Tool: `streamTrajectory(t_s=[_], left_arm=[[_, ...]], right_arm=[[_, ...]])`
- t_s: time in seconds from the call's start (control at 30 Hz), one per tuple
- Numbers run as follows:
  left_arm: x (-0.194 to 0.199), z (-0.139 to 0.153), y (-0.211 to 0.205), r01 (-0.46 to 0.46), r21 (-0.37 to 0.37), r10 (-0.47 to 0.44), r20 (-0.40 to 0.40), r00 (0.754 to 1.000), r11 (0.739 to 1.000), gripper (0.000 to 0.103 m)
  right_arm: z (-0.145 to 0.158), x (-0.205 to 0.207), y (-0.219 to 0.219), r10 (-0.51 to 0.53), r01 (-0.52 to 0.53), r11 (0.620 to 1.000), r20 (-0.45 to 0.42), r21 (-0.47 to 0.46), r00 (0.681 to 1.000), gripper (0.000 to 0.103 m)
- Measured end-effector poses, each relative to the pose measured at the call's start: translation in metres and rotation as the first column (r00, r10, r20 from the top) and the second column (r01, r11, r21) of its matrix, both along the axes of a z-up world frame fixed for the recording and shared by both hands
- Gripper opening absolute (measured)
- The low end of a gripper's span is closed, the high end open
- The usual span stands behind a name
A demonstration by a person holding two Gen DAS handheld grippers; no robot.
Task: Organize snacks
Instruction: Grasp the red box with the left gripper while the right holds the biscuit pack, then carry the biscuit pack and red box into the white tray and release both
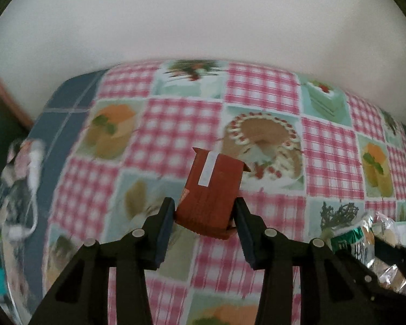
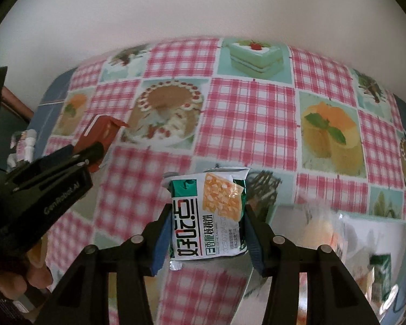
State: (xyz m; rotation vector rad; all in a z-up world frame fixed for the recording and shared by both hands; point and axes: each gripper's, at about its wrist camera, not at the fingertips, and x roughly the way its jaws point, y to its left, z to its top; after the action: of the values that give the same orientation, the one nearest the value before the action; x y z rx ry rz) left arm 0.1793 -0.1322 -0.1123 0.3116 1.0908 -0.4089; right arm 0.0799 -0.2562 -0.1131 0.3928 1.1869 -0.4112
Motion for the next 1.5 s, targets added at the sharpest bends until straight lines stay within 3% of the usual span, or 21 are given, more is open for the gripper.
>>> streamTrajectory(t_s=[0.23,0.67,0.77,0.97,1.13,1.5], left_arm=[[-0.04,0.015,0.033,-0.147,-0.041,0.146,-0.027,0.989,0.988,0.046],[-0.105,0.048,0.073,-0.24,-0.096,0.238,-0.023,0.971,0.966,0.046],[-0.125,0.049,0.075,-0.24,-0.104,0.239,-0.024,0.971,0.965,0.046],[-0.152,0.043,0.072,-0.226,-0.124,0.217,-0.078,0.973,0.966,0.047],[-0.165,0.043,0.069,-0.221,-0.109,0.216,-0.053,0.975,0.969,0.046],[-0.192,0.043,0.034,-0.122,-0.096,0.117,-0.056,0.992,0.988,0.047]], right_arm=[[0.012,-0.026,0.028,-0.016,0.014,0.999,0.043,0.051,0.999,0.052],[0.032,-0.107,0.06,-0.097,0.09,0.995,0.157,0.05,0.983,0.052],[0.037,-0.124,0.066,-0.112,0.113,0.994,0.151,0.001,0.982,0.052],[0.044,-0.155,0.067,-0.16,0.163,0.987,0.17,-0.003,0.972,0.052],[0.048,-0.182,0.064,-0.194,0.202,0.979,0.181,-0.025,0.964,0.052],[0.046,-0.225,0.009,-0.312,0.322,0.947,0.177,-0.025,0.933,0.052]])
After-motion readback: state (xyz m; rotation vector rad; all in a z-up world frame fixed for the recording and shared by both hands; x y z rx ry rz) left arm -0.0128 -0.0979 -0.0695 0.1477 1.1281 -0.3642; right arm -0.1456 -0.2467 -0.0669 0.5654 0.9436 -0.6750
